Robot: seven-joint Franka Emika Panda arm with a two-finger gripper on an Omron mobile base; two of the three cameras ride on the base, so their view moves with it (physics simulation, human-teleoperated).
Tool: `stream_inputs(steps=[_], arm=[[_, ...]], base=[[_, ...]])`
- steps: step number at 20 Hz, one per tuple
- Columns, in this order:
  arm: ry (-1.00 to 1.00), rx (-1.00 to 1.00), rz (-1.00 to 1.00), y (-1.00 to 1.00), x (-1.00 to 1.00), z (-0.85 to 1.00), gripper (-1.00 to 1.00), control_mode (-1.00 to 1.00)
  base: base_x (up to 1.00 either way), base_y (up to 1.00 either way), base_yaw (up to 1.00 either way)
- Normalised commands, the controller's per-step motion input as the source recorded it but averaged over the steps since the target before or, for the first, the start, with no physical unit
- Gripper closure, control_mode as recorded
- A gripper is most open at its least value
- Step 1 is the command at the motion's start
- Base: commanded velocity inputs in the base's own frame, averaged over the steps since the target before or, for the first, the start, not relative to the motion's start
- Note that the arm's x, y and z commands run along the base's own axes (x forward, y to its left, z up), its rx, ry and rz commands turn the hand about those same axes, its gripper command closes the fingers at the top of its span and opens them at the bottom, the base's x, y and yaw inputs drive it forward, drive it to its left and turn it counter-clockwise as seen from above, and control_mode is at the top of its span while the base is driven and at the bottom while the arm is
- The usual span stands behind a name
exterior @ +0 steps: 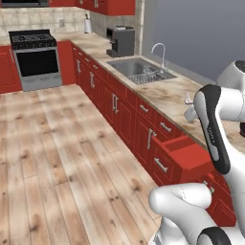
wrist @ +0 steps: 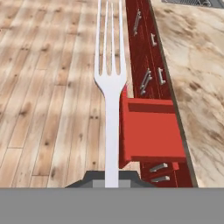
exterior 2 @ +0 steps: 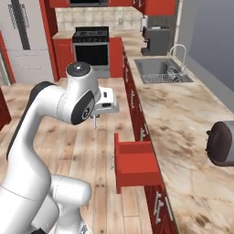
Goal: Pick up the metallic utensils from the counter and place them in the open drawer. Make sure not to pick up any wooden utensils.
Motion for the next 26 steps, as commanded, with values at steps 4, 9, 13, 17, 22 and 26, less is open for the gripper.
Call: stream_inputs(steps=[4, 9, 13, 17, 22, 26], arm=[[0.00, 0.00, 0.00, 0.00, 0.00, 0.00, 1.00, 1.00], [0.00, 0.00, 0.00, 0.00, 0.00, 0.00, 1.00, 1.00], [0.00, 0.00, 0.00, 0.00, 0.00, 0.00, 1.00, 1.00], [0.00, 0.00, 0.00, 0.00, 0.00, 0.00, 1.00, 1.00], [0.00, 0.00, 0.00, 0.00, 0.00, 0.00, 1.00, 1.00], [0.05, -0.03, 0.01, 0.00, 0.08, 0.01, 1.00, -1.00]], base=[[0.07, -0.54, 0.00], [0.11, -0.40, 0.00], [0.00, -0.24, 0.00], [0.00, 0.00, 0.00], [0.00, 0.00, 0.00], [0.00, 0.00, 0.00]])
